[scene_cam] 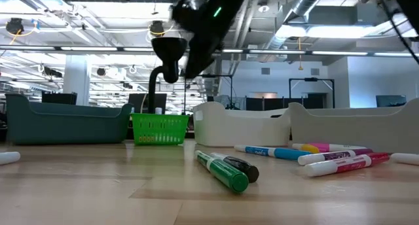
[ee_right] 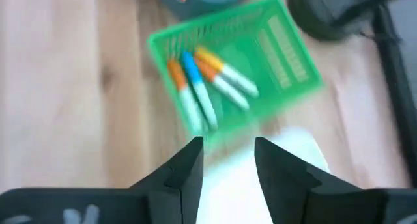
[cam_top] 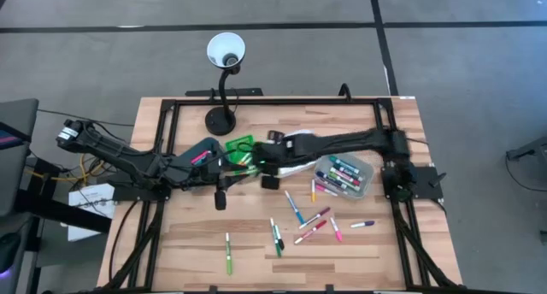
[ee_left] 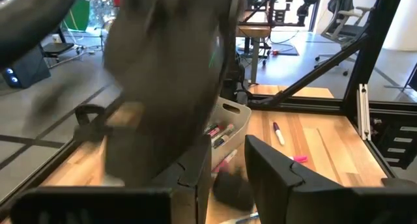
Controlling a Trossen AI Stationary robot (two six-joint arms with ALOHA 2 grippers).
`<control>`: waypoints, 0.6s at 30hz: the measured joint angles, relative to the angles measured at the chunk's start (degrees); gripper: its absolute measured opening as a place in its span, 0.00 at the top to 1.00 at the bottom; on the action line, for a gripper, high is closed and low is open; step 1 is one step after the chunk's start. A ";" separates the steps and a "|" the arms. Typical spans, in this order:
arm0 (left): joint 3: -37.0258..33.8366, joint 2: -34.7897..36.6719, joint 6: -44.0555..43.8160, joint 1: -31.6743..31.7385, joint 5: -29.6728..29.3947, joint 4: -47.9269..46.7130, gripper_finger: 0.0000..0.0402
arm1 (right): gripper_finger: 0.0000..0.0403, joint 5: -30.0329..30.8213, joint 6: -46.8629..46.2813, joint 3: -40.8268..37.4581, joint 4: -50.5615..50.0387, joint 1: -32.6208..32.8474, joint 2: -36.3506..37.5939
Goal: Pick & Place Markers
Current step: Put the pink and white highlighter pen into the green bin
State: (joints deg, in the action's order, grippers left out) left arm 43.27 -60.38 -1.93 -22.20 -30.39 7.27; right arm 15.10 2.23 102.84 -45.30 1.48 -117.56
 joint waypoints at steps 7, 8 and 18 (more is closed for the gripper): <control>0.00 0.00 0.00 0.00 0.02 -0.20 0.78 | 0.75 -0.32 -3.62 -0.48 -18.92 6.05 16.89; 0.00 0.00 -0.01 0.00 0.02 -0.20 0.78 | 0.76 -0.15 -5.05 -1.81 -18.76 7.37 19.41; 0.00 0.00 -1.64 0.00 0.04 -0.36 0.78 | 0.82 -1.97 -24.41 -42.22 4.15 19.29 39.26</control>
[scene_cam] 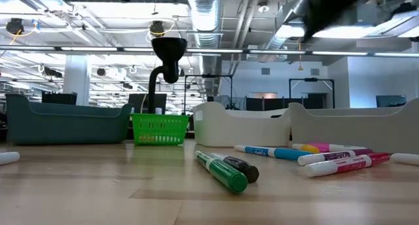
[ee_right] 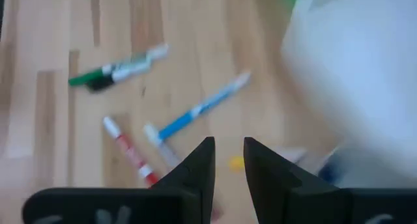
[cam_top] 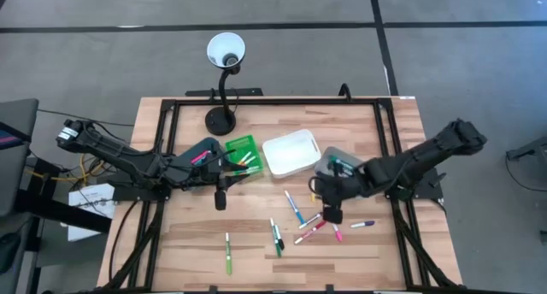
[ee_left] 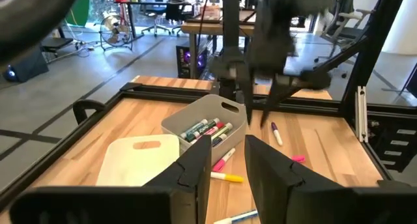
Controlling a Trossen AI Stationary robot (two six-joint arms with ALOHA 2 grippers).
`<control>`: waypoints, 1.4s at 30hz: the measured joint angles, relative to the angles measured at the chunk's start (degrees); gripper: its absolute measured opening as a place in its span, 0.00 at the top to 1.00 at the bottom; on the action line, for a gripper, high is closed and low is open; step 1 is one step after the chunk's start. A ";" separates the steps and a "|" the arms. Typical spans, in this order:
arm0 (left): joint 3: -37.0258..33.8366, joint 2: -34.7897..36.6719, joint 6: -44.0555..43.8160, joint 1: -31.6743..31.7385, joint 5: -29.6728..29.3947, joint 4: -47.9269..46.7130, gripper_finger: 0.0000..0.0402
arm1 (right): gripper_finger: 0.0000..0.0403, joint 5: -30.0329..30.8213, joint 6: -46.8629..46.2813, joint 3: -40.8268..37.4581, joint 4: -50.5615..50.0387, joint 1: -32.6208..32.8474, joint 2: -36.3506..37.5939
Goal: Pick & Place Markers
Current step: Put the pink and white highlighter pen into the green bin
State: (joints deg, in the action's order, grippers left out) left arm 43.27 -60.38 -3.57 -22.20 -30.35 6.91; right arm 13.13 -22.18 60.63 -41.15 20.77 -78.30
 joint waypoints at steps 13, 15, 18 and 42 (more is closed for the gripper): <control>0.02 0.00 -0.13 0.01 0.00 0.01 0.78 | 0.95 -2.84 -20.13 -14.23 -0.37 1.15 -5.16; 0.02 0.00 -0.13 0.00 0.00 0.01 0.78 | 0.99 -1.44 -19.87 -14.23 -0.84 -0.14 -6.51; 0.02 0.00 -0.13 0.02 0.00 0.01 0.78 | 0.98 -1.12 -19.40 -14.23 -1.27 -2.51 -8.45; 0.04 0.00 -0.13 0.00 0.00 0.01 0.78 | 0.98 -1.66 -15.32 -9.21 -5.05 -7.47 -10.19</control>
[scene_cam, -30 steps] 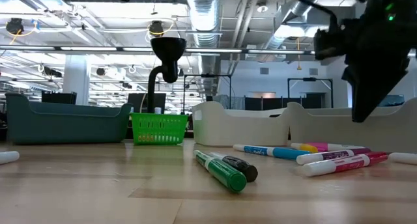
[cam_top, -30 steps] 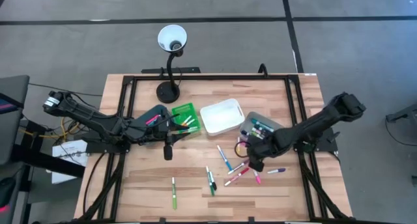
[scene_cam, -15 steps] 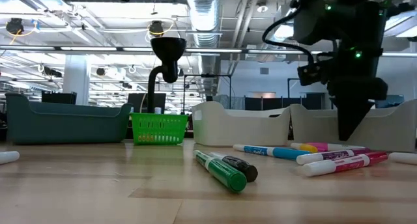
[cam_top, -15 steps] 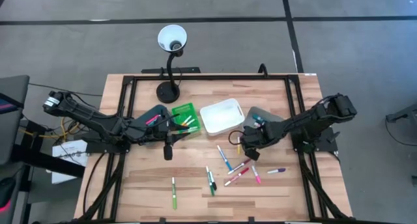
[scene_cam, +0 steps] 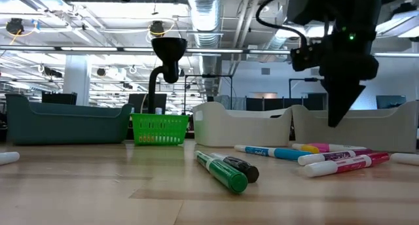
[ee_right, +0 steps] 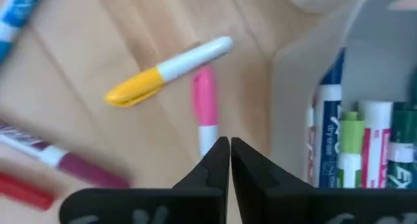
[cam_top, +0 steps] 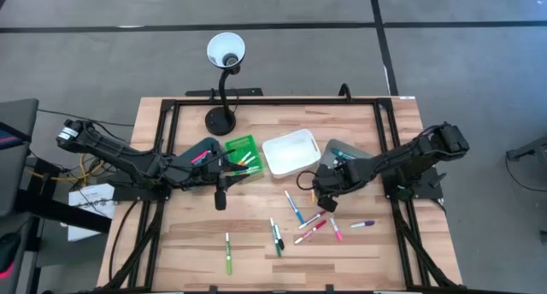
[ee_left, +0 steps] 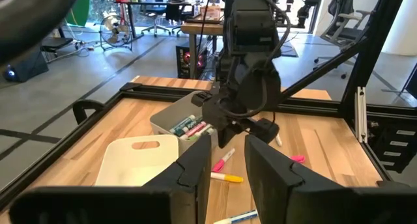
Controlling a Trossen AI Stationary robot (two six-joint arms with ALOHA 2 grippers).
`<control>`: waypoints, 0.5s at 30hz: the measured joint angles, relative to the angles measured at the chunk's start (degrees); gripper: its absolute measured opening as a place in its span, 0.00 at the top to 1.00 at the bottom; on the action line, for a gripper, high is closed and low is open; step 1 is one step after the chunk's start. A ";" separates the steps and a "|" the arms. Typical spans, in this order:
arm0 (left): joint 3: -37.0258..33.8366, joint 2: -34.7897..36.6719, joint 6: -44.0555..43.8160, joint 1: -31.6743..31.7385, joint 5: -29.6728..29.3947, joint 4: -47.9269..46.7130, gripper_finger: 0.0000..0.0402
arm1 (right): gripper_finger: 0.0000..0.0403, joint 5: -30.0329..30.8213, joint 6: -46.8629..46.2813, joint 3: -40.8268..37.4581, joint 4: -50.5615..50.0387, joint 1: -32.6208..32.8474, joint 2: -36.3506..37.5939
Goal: Pick & Place Markers
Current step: Put the pink and white highlighter pen into the green bin
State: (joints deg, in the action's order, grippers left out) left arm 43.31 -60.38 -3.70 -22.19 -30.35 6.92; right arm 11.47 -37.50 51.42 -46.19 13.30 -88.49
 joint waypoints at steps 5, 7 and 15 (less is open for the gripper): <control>0.00 0.00 0.00 0.00 0.00 0.00 0.78 | 0.90 -4.14 -0.31 0.25 -0.12 1.51 -0.15; 0.00 0.00 0.00 0.01 0.00 0.00 0.78 | 0.85 -4.09 -0.33 0.28 -0.12 1.82 -0.81; 0.00 0.00 -0.24 0.02 0.00 -0.02 0.78 | 0.63 -3.98 0.23 0.28 0.13 1.13 -6.37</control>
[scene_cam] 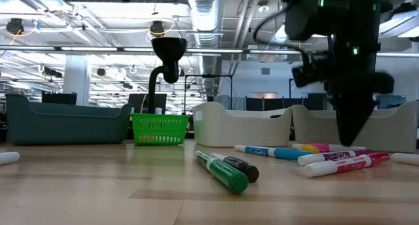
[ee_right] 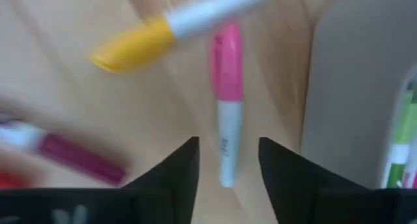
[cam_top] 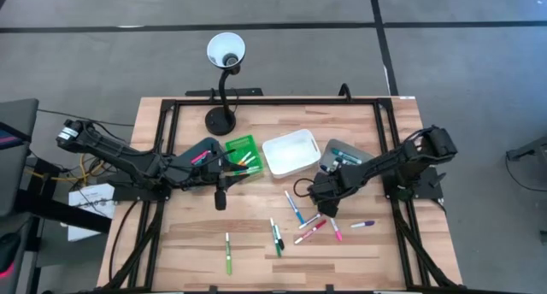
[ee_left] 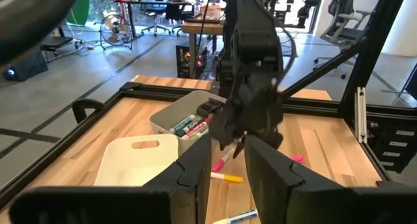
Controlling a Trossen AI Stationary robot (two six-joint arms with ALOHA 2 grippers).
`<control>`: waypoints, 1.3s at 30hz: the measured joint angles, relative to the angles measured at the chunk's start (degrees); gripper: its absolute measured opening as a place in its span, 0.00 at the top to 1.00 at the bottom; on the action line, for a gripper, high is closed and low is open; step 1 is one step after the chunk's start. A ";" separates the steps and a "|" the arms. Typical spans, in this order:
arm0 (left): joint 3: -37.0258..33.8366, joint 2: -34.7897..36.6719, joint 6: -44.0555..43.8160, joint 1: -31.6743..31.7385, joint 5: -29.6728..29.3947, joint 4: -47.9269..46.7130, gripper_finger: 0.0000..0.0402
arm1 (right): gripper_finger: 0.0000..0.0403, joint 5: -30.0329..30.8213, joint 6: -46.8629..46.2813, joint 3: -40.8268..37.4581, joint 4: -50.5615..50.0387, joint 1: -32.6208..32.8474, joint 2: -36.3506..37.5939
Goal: Pick & Place Markers
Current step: Put the pink and white highlighter pen into the green bin
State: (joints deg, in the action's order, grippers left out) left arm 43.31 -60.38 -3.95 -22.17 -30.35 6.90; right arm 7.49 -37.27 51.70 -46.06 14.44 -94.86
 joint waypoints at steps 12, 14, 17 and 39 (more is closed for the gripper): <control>0.00 -0.02 0.00 -0.02 0.00 0.00 0.78 | 0.63 -0.93 1.53 0.27 -0.64 -1.39 -4.16; 0.00 -0.02 0.00 0.00 0.00 0.00 0.78 | 0.71 -1.50 2.84 0.43 -0.23 -1.40 -3.13; 0.00 -0.01 0.01 -0.01 0.00 0.00 0.78 | 0.86 -1.45 3.28 0.88 -0.78 -1.48 -1.60; 0.00 0.00 0.02 0.00 0.00 0.00 0.78 | 0.81 2.31 7.55 5.89 -5.78 -2.23 -4.23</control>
State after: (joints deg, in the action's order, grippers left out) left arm 43.31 -60.38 -3.92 -22.17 -30.35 6.90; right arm 9.80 -29.72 57.59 -51.84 12.20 -99.09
